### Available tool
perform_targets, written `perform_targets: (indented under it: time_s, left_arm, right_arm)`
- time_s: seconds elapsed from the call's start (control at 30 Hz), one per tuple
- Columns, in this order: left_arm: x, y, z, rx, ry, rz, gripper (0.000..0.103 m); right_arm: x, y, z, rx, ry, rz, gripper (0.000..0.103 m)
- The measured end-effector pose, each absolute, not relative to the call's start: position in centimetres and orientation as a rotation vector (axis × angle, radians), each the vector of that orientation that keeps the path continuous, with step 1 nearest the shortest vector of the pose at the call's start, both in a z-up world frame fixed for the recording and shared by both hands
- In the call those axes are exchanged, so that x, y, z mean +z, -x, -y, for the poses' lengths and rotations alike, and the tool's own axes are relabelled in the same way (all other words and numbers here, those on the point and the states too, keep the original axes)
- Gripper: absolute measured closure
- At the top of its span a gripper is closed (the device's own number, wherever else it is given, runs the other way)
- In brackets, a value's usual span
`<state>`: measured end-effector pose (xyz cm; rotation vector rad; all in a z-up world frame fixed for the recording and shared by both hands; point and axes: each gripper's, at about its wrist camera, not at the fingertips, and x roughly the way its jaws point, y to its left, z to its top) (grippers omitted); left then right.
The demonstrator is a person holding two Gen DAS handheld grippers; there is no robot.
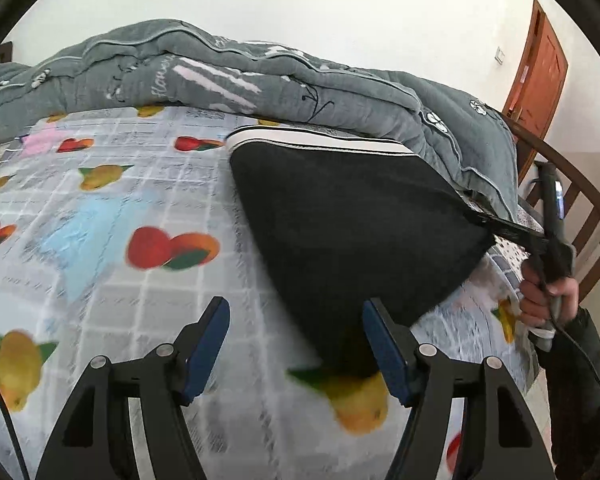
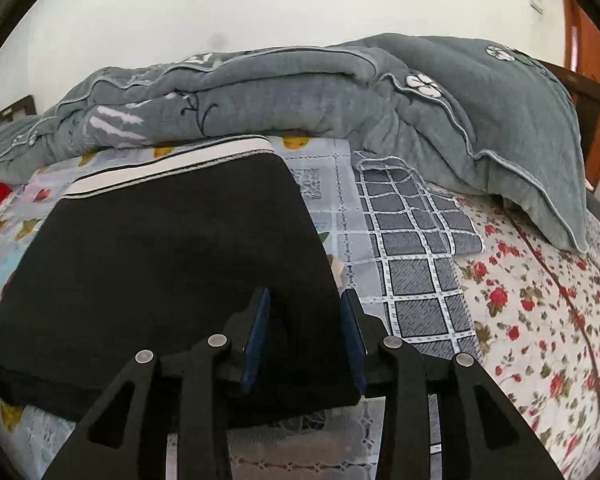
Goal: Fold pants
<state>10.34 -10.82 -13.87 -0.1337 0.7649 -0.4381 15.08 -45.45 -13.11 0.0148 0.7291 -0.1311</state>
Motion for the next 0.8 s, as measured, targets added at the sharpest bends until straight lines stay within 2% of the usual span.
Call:
perform_targets:
  time_s: [0.1,0.17,0.33,0.4,0.43,0.47,0.53,0.63,0.8]
  left_arm:
    - [-14.5,-12.5,11.9,-0.492,0.175,-0.799,0.036]
    - [-15.2,-13.9,12.4,-0.53,0.219,-0.836,0.036]
    - [-17.1,-16.7,12.4,-0.538,0.329,-0.909,0.036]
    - [-17.7,-17.7,11.9,-0.544,0.399,-0.938,0.046]
    - [-17.9,-18.0,11.7,-0.542,0.42,-0.946,0.06]
    - [-18.0,-18.3,11.4,-0.538,0.436,-0.953,0.071]
    - [-17.8,-18.5,10.8,-0.565,0.452,-0.938,0.082]
    - [-16.9,-18.4,9.1,-0.574,0.443,-0.893,0.087]
    - [-15.8,-18.1,3.0,-0.533,0.478,-0.845,0.088]
  right_arm:
    - [-12.3,-15.3,46.6,-0.098,-0.077,-0.729,0.061]
    - [-12.6,-16.1,47.4,-0.098,-0.11,-0.746,0.05]
    - [-14.1,-17.1,48.9,-0.038,-0.239,-0.784,0.05]
    - [-14.5,-17.2,49.2,-0.017,-0.275,-0.804,0.051]
    - [-14.6,-17.2,49.2,-0.004,-0.292,-0.811,0.054]
    - [-14.7,-17.1,49.3,0.024,-0.318,-0.821,0.062]
    - [-14.5,-16.8,48.8,0.025,-0.321,-0.826,0.066]
    - [-13.7,-16.0,46.2,-0.007,-0.222,-0.82,0.073]
    - [-12.8,-14.0,41.0,0.05,-0.193,-0.828,0.074]
